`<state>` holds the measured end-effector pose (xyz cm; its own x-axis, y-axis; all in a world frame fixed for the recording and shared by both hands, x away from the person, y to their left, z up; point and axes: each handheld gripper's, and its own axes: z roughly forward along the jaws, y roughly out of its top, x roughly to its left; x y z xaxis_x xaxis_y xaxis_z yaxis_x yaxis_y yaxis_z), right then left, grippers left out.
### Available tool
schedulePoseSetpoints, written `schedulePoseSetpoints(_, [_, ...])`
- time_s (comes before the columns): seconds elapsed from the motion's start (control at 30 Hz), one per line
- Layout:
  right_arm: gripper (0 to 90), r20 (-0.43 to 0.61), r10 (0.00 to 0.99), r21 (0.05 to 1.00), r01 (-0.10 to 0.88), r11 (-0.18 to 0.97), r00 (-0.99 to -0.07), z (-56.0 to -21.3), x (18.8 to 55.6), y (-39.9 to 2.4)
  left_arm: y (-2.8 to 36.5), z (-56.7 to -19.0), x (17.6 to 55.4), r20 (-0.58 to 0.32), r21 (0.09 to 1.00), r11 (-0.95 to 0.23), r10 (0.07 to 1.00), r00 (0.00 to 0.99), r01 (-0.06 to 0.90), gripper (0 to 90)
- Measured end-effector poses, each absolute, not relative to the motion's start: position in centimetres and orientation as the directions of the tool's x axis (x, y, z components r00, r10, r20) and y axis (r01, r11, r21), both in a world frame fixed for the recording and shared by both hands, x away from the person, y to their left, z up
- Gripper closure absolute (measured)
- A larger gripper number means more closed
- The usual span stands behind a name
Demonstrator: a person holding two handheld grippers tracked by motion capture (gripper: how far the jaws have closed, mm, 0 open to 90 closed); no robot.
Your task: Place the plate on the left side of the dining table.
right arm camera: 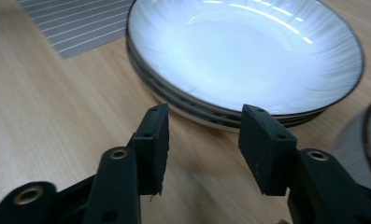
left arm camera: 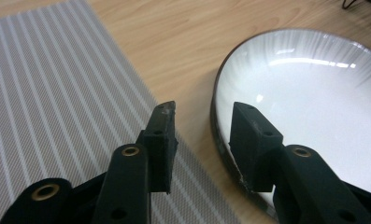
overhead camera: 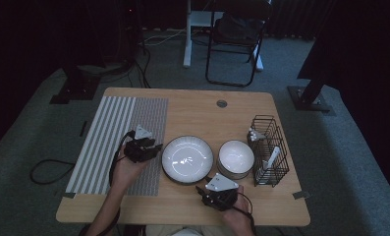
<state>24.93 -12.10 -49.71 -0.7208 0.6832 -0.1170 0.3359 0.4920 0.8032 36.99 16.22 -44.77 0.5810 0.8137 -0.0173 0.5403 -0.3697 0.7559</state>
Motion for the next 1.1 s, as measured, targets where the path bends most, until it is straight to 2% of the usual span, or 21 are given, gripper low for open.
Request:
schedulePoseSetpoints(0.27, [62.6,-0.136,0.714,0.813,0.335,0.476,-0.686,-49.7,25.1,-12.1,13.6,-45.2,39.9,-0.015,0.731,-0.413,0.786,0.618,0.544,66.0])
schedulePoseSetpoints(0.4, [62.5,-0.117,0.727,0.815,0.353,0.460,-0.677,-49.9,25.4,-12.2,13.1,-45.8,41.1,-0.044,0.718,-0.409,0.781,0.623,0.563,66.6])
schedulePoseSetpoints(0.57, [62.9,-0.114,0.737,0.820,0.356,0.449,-0.667,-50.1,25.6,-12.3,12.4,-46.4,42.1,-0.062,0.699,-0.417,0.775,0.629,0.582,71.9])
schedulePoseSetpoints(0.93, [63.1,-0.104,0.750,0.821,0.369,0.435,-0.653,-50.1,25.9,-12.6,11.8,-46.6,42.2,-0.041,0.685,-0.445,0.767,0.641,0.577,81.0])
schedulePoseSetpoints(1.07, [63.0,-0.104,0.751,0.823,0.368,0.433,-0.652,-50.1,25.9,-12.6,12.0,-46.8,42.5,-0.063,0.684,-0.432,0.768,0.637,0.588,81.1])
schedulePoseSetpoints(1.1, [63.0,-0.106,0.750,0.822,0.367,0.435,-0.652,-50.1,25.9,-12.6,12.1,-46.8,42.5,-0.067,0.683,-0.429,0.769,0.635,0.591,83.4])
